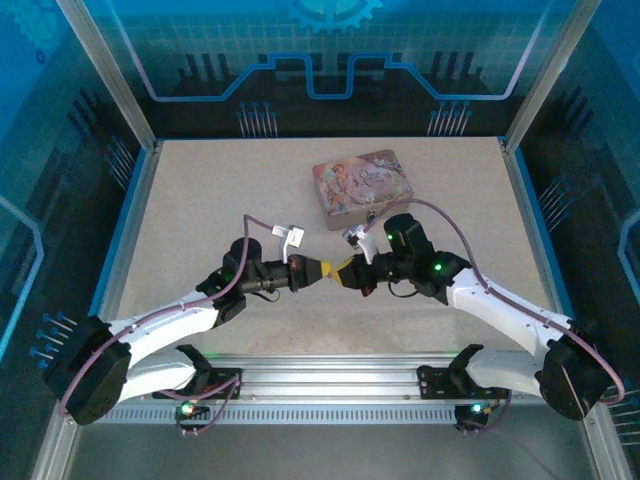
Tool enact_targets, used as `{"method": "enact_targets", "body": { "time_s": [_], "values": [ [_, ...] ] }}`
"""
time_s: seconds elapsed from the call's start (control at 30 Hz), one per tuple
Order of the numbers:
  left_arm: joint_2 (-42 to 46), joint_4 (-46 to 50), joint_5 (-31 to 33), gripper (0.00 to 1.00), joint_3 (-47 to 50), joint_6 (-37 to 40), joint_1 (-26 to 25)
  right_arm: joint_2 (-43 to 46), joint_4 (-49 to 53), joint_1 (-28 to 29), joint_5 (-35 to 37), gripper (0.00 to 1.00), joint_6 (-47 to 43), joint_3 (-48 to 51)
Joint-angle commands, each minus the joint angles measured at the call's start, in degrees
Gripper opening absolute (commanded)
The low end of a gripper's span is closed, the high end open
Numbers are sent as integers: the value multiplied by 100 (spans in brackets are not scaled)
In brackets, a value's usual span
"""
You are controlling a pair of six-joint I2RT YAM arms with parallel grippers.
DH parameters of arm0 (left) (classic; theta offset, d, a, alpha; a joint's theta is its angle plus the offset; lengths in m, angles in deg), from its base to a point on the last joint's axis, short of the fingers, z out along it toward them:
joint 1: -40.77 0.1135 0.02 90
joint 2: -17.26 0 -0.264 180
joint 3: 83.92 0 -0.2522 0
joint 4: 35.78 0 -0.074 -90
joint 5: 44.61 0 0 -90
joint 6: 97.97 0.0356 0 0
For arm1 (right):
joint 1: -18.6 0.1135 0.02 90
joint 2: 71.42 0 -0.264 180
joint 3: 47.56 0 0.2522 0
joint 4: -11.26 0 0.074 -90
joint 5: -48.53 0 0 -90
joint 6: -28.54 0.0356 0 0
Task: Unlock the padlock with the key
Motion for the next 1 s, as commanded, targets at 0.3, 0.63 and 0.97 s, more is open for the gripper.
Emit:
{"method": "enact_targets", "body": {
  "time_s": [0.3,0.63,0.97],
  "values": [
    [227,-29,41,0,-194,142,-41,31,-552,-216,-571,30,368,72],
    [282,17,120,0,-179,162,-35,-217,-558,-107,-657,32,402,85],
    [290,30,178,0,-185,174,-38,-362,-565,-19,-687,31,421,33]
  ]
}}
